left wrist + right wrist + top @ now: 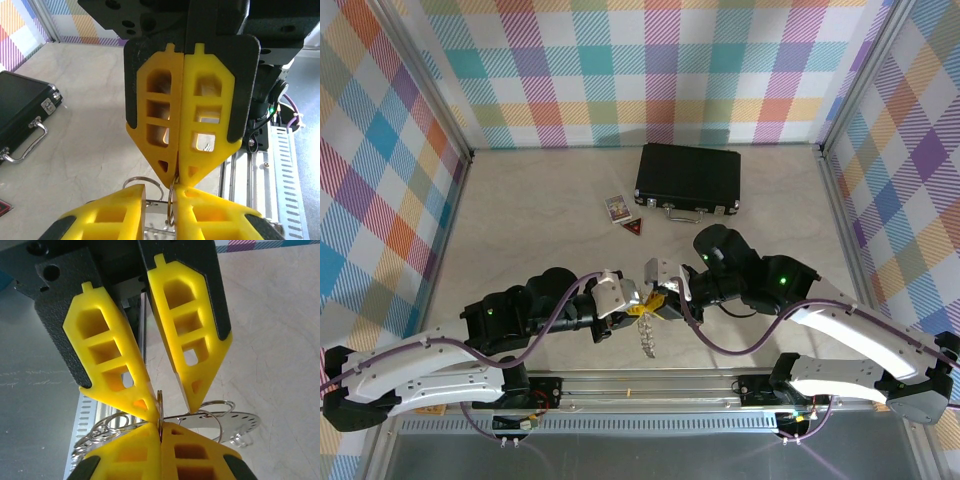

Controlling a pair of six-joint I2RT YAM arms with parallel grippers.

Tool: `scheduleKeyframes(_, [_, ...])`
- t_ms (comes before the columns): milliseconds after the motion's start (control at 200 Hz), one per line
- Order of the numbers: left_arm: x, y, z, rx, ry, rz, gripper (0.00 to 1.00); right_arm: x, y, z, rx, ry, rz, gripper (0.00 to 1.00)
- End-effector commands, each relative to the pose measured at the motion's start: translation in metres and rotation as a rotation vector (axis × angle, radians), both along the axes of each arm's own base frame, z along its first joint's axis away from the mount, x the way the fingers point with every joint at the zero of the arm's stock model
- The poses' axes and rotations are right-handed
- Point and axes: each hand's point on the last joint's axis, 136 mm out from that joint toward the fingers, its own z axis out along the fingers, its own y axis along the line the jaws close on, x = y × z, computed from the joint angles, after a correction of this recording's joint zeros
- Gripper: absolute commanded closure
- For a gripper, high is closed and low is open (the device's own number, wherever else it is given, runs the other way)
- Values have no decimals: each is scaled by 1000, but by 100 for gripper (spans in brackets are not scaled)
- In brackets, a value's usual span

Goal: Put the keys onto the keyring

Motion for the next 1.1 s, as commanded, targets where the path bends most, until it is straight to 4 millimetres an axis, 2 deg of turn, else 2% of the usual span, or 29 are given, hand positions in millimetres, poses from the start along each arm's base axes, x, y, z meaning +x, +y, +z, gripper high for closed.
scheduleKeyframes(0, [-3, -1, 9, -18, -14, -21, 81, -10, 2, 22, 69, -30, 58, 100])
scheduleKeyframes(125, [-5, -1, 11, -23, -12, -29, 94, -10, 3, 20, 70, -28, 63, 100])
scheduleKeyframes(230, [-5, -1, 12, -29, -14, -31, 100, -12, 2, 23, 83, -33, 66, 100])
scheduleKeyframes(360, [-8, -2, 21, -79, -22, -42, 100, -12, 1, 27, 103, -34, 59, 100])
scheduleKeyframes(440, [-12, -1, 30, -140, -26, -59, 100, -12, 1, 29, 126, -34, 45, 85])
scheduleKeyframes(455, [-12, -2, 38, -177, -38, -62, 100, -12, 0, 30, 133, -35, 41, 83])
scheduleKeyframes(535, [-19, -2, 52, -265, -48, -97, 100, -12, 0, 32, 155, -35, 29, 76])
scheduleKeyframes(620, [-27, -2, 62, -347, -49, -133, 100, -12, 0, 36, 175, -33, 26, 76])
scheduleKeyframes(925, [-35, -3, 74, -484, -70, -180, 100, -14, 2, 46, 229, -36, 30, 76])
scheduleKeyframes(1095, [-37, -8, 78, -534, -71, -207, 100, -13, 0, 47, 238, -46, 21, 82])
